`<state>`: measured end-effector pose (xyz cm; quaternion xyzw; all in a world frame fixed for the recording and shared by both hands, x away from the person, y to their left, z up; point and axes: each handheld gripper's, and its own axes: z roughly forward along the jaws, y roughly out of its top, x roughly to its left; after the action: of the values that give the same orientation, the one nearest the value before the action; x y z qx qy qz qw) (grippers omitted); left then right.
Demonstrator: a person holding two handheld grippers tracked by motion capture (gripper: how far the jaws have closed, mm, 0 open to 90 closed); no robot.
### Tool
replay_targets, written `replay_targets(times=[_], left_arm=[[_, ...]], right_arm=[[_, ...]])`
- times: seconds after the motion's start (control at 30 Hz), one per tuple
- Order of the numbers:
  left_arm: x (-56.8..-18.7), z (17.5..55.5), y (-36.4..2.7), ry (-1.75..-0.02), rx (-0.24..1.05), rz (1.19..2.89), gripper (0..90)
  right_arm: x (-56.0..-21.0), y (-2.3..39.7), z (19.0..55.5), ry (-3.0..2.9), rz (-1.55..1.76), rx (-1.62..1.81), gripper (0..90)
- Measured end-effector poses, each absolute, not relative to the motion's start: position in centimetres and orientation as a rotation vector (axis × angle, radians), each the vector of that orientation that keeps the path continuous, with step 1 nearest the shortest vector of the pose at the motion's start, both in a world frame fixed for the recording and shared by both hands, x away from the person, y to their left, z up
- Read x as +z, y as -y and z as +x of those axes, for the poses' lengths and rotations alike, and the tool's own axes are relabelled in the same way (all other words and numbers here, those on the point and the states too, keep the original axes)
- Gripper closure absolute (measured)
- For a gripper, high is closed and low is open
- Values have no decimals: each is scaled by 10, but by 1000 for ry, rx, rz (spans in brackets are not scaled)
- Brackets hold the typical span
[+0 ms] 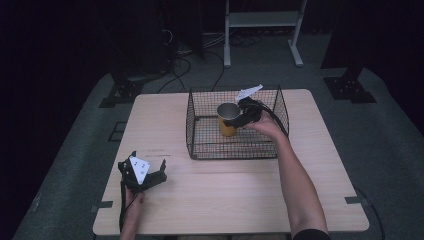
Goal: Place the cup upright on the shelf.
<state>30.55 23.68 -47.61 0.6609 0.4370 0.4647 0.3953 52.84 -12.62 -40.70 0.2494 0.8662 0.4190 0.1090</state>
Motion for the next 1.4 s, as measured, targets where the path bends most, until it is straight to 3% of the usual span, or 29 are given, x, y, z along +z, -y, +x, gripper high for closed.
replay_targets(times=[0.23,1.4], left_arm=[[-476,306,-237,-1108,1178,1676,0],[-476,306,-236,-1115,1186,1679,0]], right_arm=[[-409,130,525,-2535,732,1196,0],[-367,142,501,-2409,672,1411,0]])
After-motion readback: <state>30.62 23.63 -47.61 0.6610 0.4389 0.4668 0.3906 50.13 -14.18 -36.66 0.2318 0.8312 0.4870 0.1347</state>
